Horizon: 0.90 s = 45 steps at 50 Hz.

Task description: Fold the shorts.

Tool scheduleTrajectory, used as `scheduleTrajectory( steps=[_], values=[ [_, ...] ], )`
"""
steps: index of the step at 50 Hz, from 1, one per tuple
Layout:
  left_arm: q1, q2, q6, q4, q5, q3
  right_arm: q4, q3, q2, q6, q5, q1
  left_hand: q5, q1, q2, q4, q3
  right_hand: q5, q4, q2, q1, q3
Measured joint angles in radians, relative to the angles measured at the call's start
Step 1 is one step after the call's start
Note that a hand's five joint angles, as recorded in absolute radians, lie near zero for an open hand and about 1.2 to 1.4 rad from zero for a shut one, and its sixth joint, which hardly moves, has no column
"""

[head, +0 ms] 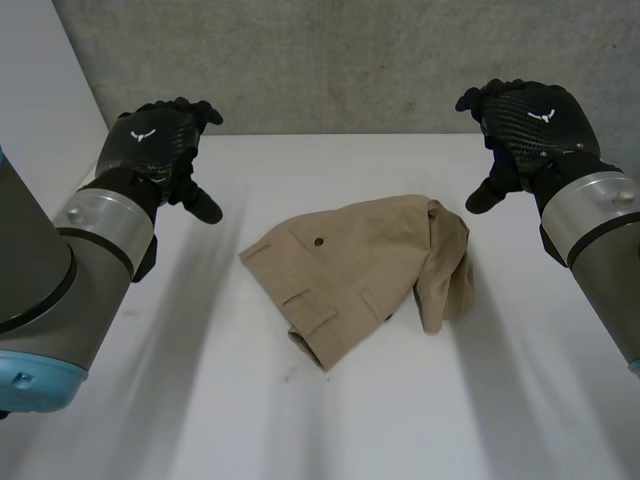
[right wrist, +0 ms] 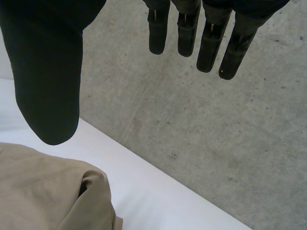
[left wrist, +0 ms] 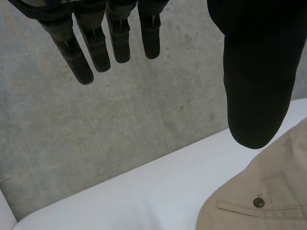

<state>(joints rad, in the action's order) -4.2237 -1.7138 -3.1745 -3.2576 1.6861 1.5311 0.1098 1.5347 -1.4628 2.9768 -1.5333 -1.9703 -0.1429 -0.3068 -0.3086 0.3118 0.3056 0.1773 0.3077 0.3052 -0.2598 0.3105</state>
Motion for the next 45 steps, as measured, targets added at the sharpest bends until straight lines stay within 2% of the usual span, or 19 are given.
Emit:
scheduleTrajectory(
  steps=[7,9,10,26,35,38,43,45],
  values=[
    [0.003,0.001,0.006,-0.007,-0.001,0.000,-0.004,-0.002,0.003,0.001,-0.001,-0.001,0.000,0.000,0.000,0.000,0.000,0.000,0.000,0.000,0.000,0.000],
    [0.004,0.003,0.015,-0.017,-0.004,-0.003,-0.010,-0.007,0.005,0.004,-0.002,-0.002,0.072,0.073,0.070,-0.075,-0.071,0.000,-0.012,-0.012,0.014,-0.012],
    [0.008,0.007,0.032,-0.037,-0.008,-0.007,-0.029,-0.021,0.010,0.013,-0.008,-0.004,0.096,0.100,0.100,-0.104,-0.095,0.000,-0.084,-0.094,0.067,-0.106],
    [0.059,-0.021,-0.004,-0.006,-0.004,0.016,-0.008,-0.006,0.014,-0.001,0.028,0.006,0.096,0.105,0.109,-0.112,-0.102,0.000,-0.084,-0.097,0.067,-0.108],
    [0.177,-0.163,-0.008,-0.007,-0.007,-0.014,-0.067,-0.072,0.113,0.023,0.088,0.017,0.096,0.105,0.109,-0.112,-0.102,0.000,-0.084,-0.097,0.067,-0.108],
    [0.231,-0.274,-0.012,-0.003,-0.007,-0.054,-0.077,-0.119,0.194,0.052,0.098,0.036,0.096,0.105,0.109,-0.112,-0.102,0.000,-0.084,-0.097,0.067,-0.108],
    [0.253,-0.367,-0.026,0.001,-0.006,-0.090,-0.078,-0.166,0.282,0.068,0.097,0.050,0.096,0.105,0.109,-0.112,-0.101,0.000,-0.084,-0.097,0.067,-0.108],
    [0.259,-0.434,-0.051,0.002,-0.005,-0.118,-0.076,-0.205,0.360,0.072,0.093,0.056,0.085,0.086,0.090,-0.096,-0.087,0.000,-0.084,-0.097,0.067,-0.108]
  ],
)
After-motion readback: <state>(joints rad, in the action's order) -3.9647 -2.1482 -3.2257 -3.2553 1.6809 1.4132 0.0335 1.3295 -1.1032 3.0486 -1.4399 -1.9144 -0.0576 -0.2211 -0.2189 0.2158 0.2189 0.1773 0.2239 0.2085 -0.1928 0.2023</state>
